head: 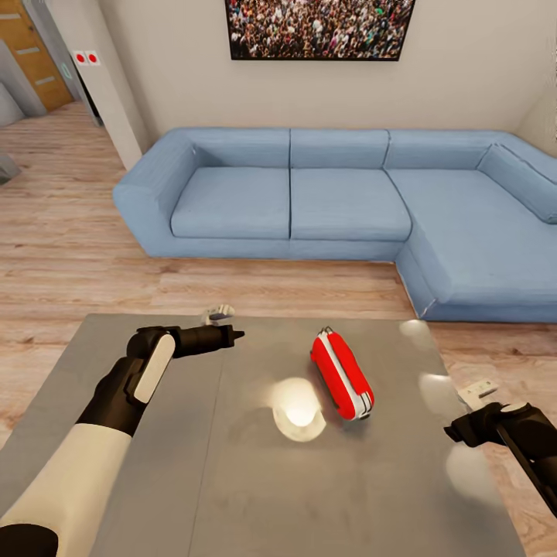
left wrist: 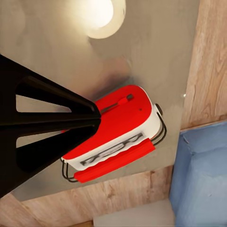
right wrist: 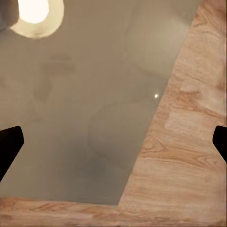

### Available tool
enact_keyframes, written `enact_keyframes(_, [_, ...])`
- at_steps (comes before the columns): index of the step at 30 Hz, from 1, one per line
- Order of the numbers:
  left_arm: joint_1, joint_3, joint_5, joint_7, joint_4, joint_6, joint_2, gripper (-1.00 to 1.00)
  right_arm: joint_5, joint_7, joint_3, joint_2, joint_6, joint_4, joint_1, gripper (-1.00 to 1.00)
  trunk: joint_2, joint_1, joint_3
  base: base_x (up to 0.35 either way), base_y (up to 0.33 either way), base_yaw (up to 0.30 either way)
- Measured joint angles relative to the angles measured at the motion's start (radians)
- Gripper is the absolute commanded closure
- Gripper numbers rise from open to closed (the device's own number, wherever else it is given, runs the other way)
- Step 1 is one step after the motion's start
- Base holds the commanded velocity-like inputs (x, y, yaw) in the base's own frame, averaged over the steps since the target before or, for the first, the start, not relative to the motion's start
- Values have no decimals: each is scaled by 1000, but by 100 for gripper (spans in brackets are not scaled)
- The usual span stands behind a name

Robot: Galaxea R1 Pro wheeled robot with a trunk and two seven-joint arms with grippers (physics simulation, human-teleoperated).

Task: Turn on the radio receiver that's on the table in the living room.

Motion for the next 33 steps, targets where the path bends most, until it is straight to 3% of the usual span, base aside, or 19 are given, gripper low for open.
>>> enact_keyframes(5, [0,0,0,0,2,0,0,100,0,-62,-81,7,-3,2,53,-100,0,0,8,0,0,0])
enact_keyframes(12, [0,0,0,-1,7,-1,-1,100,1,-84,-122,7,-40,5,124,-100,0,0,19,0,0,0])
enact_keyframes(13, [0,0,0,-1,8,-1,-1,100,2,-90,-159,8,-74,6,129,-100,0,0,20,0,0,0])
enact_keyframes(16, [0,0,0,-2,8,-1,-2,100,-2,-96,-214,9,-133,37,148,-100,0,0,25,0,0,0])
enact_keyframes(20, [0,0,0,-2,9,-1,-2,100,0,-127,-277,9,-256,210,216,-100,0,0,31,0,0,0])
enact_keyframes(24, [0,0,0,-2,22,-13,-3,100,0,-168,-329,7,-427,418,232,-100,0,0,38,0,0,0])
enact_keyframes(26, [0,0,2,-3,43,-47,-4,100,0,-211,-344,1,-563,616,235,-100,0,0,41,0,0,0])
enact_keyframes(27, [0,-1,2,-4,48,-52,-4,100,-1,-220,-345,0,-590,657,235,-100,0,0,43,0,0,0])
enact_keyframes(33, [0,-5,2,-5,77,-74,-6,100,-2,-351,-351,-9,-964,1163,236,-100,0,0,52,0,0,0])
